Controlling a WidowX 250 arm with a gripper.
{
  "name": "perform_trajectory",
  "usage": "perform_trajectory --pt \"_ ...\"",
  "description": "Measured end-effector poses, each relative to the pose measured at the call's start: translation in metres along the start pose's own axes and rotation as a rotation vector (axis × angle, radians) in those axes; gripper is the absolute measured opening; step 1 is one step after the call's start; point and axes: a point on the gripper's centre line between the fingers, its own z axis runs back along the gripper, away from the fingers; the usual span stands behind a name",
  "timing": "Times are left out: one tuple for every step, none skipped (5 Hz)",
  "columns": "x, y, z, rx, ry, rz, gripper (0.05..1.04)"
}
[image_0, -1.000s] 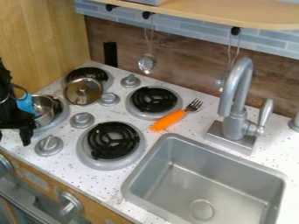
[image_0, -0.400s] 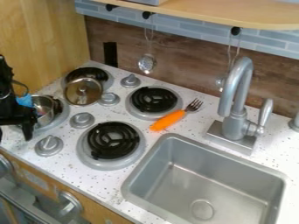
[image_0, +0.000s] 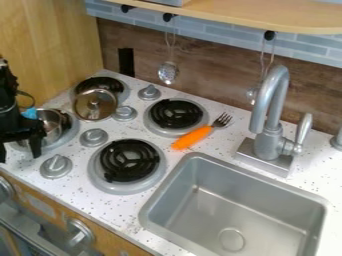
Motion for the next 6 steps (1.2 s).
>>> perform_trajectory --pt "0.011 -0.002 -0.002 -0.009 -0.007 0.034 1.005" --pt "0.021 -0.006 -0.001 -0.025 -0.006 0.070 1.005" --pt "0.030 -0.011 -0.001 -0.040 -0.012 0.095 1.005" --pt "0.037 -0.014 -0.001 -0.055 -0.019 0.111 1.005" --pt "0.042 -0.016 0.001 -0.065 -0.030 0.120 1.005" --pt "0.046 -0.017 0.001 -0.070 -0.031 0.123 1.005"
